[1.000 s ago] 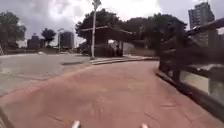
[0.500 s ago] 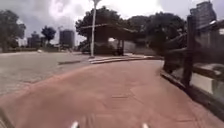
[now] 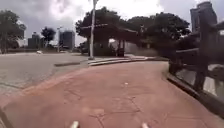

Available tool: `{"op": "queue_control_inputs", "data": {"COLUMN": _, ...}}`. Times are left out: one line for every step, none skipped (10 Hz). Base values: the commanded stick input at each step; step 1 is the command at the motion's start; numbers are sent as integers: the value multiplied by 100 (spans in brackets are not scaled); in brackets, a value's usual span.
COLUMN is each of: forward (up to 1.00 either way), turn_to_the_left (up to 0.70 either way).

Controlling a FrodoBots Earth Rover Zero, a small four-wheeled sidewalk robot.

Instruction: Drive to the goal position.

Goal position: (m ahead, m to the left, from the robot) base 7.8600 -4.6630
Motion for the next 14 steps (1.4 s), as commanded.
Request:
{"op": "queue_control_inputs", "data": {"forward": 70, "turn_to_the_left": -35}}
{"op": "queue_control_inputs", "data": {"forward": 70, "turn_to_the_left": -35}}
{"op": "queue_control_inputs", "data": {"forward": 70, "turn_to_the_left": -35}}
{"op": "queue_control_inputs", "data": {"forward": 70, "turn_to_the_left": -27}}
{"op": "queue_control_inputs", "data": {"forward": 70, "turn_to_the_left": -5}}
{"op": "queue_control_inputs", "data": {"forward": 70, "turn_to_the_left": 0}}
{"op": "queue_control_inputs", "data": {"forward": 70, "turn_to_the_left": 0}}
{"op": "queue_control_inputs", "data": {"forward": 70, "turn_to_the_left": 0}}
{"op": "queue_control_inputs", "data": {"forward": 70, "turn_to_the_left": 0}}
{"op": "queue_control_inputs", "data": {"forward": 70, "turn_to_the_left": 0}}
{"op": "queue_control_inputs", "data": {"forward": 70, "turn_to_the_left": 0}}
{"op": "queue_control_inputs", "data": {"forward": 70, "turn_to_the_left": 0}}
{"op": "queue_control_inputs", "data": {"forward": 70, "turn_to_the_left": -5}}
{"op": "queue_control_inputs", "data": {"forward": 70, "turn_to_the_left": -35}}
